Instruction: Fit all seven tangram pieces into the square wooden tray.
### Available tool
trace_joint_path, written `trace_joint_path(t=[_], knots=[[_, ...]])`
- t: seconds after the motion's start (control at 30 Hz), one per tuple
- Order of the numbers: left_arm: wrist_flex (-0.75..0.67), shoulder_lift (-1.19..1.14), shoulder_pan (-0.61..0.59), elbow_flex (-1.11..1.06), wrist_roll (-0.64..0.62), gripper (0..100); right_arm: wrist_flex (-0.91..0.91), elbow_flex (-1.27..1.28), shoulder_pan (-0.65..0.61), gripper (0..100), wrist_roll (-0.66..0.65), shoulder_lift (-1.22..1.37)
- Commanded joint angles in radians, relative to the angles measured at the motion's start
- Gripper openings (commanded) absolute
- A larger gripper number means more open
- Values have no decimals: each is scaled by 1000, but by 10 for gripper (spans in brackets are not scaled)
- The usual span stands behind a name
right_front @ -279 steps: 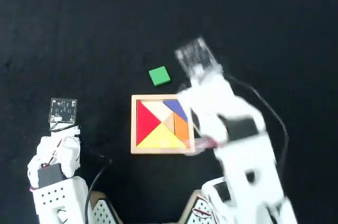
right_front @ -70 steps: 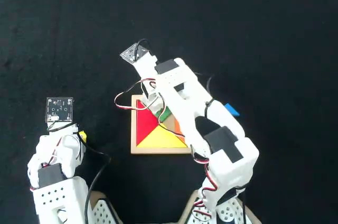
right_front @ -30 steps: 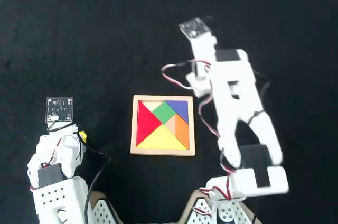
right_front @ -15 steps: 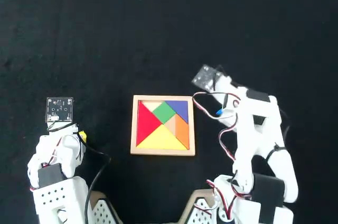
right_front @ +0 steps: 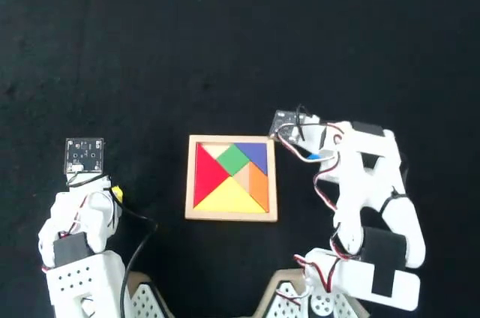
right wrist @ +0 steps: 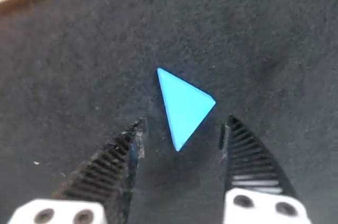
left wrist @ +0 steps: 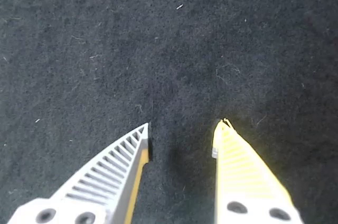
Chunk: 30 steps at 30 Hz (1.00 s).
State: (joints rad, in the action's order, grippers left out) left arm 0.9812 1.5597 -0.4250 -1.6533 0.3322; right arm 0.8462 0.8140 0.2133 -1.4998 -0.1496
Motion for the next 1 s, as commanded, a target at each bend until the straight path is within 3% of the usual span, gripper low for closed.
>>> trace_joint_path(t=[0.0, 0.37, 0.6, 0.97], knots=[[-18, 8, 10, 19, -8, 198, 3, -51, 17, 231, -32, 7], [-18, 8, 10, 19, -8, 198, 12, -45, 8, 230, -34, -47], [-18, 8, 10, 19, -8, 198, 66, 5, -64, 227, -60, -97], [-18, 8, 10, 19, -8, 198, 11, 2, -61, 226, -41, 10]])
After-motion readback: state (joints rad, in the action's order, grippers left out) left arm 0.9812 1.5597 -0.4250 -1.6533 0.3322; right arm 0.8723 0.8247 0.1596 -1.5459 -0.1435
